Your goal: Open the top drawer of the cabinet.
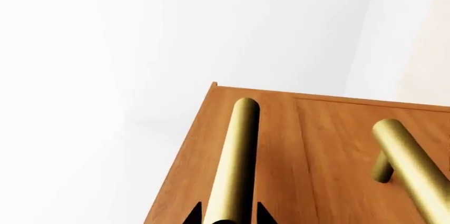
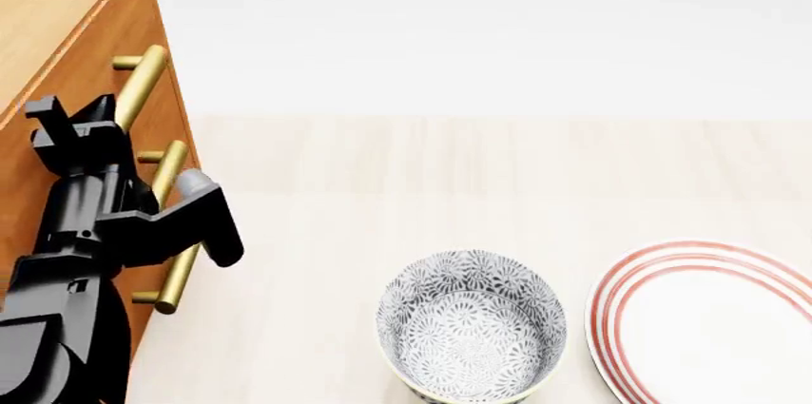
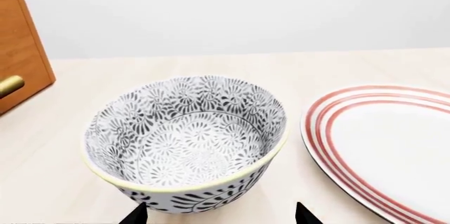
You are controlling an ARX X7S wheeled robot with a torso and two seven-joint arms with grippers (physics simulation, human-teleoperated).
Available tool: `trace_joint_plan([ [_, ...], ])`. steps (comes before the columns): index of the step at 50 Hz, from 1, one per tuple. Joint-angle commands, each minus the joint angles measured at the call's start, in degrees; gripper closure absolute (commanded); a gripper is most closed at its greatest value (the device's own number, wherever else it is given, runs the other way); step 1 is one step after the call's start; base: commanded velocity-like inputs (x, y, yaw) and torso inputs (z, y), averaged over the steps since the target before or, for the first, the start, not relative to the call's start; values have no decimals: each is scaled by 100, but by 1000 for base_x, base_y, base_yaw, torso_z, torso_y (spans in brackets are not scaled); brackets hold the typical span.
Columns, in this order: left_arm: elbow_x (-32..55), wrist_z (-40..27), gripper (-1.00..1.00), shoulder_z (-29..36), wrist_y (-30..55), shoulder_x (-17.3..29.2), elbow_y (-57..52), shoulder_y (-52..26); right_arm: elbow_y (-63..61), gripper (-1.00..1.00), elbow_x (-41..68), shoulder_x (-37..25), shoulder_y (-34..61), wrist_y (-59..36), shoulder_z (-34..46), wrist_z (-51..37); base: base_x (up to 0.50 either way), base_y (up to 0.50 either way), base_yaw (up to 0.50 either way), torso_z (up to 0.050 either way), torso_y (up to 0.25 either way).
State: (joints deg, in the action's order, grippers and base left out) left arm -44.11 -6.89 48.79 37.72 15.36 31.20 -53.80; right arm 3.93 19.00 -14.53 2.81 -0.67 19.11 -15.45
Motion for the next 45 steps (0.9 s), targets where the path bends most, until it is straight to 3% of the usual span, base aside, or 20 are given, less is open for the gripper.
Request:
trace_joint_plan([
  [1,-36,304,100,24,-67,-298,-78,94,31,-100,-115,95,15,22,-82,142,0,0,-3,0,0],
  [45,-417,927,100,774,161,-980,-1043,68,43,-100,22,23,52,28,-22,127,-6,0,1,0,1],
])
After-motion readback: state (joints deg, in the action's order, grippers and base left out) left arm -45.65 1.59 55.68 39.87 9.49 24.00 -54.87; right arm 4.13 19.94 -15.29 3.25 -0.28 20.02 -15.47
